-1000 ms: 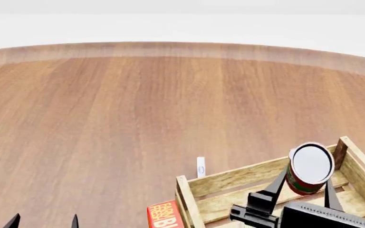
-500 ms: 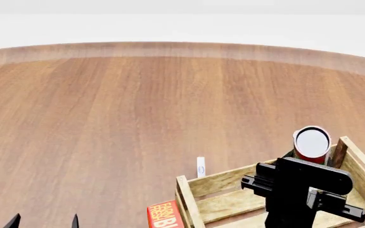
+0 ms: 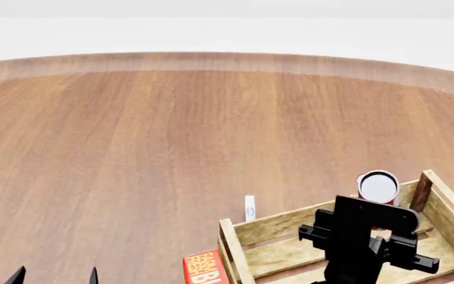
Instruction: Pick up the tomato sauce, and put it in the wooden tray.
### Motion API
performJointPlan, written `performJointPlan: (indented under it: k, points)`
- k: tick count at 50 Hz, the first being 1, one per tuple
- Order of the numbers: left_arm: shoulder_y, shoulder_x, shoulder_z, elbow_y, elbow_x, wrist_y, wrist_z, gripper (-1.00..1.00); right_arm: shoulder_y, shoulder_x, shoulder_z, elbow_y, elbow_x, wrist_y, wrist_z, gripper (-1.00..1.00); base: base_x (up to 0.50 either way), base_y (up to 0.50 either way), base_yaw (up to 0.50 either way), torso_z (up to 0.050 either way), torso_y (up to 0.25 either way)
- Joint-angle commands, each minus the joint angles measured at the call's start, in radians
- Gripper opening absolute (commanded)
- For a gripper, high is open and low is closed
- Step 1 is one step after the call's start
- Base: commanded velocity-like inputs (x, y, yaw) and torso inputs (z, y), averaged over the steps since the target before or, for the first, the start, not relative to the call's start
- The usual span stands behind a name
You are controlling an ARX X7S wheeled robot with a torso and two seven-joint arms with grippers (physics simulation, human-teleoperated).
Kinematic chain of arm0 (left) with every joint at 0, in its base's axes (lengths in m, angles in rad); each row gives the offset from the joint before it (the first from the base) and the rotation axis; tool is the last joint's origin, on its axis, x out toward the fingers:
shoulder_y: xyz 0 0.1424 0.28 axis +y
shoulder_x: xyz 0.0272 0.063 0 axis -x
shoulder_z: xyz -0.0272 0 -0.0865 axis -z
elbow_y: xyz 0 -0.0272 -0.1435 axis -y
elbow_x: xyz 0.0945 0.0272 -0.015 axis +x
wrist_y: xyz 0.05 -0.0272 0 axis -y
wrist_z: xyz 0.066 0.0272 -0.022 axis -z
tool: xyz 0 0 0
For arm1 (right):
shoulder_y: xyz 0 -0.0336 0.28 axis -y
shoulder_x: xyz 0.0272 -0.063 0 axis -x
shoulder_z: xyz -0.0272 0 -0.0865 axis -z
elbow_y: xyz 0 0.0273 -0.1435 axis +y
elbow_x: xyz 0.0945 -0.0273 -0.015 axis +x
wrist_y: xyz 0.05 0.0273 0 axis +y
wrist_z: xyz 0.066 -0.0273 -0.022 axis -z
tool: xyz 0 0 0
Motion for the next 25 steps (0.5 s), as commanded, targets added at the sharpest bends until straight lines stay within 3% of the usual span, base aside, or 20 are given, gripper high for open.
performJointPlan:
  k: [1,16,25]
  points:
    - [-0.003,-0.001,0.004,-0.006,-0.001,0.004,-0.002,1.00,0.051,-0.033,0.001,0.185,-0.026,-0.079,-0.042,-1.00,0.00,0.00,0.00,0.000,0.000]
    - [-0.003,-0.006,0.009,-0.003,-0.004,0.004,-0.007,1.00,0.136,-0.085,0.009,0.490,-0.022,-0.253,-0.101,-1.00,0.00,0.00,0.00,0.000,0.000]
    - [-0.004,-0.007,0.012,-0.005,-0.005,0.006,-0.010,1.00,0.119,-0.090,0.041,0.507,-0.043,-0.262,-0.113,-1.00,0.00,0.00,0.00,0.000,0.001]
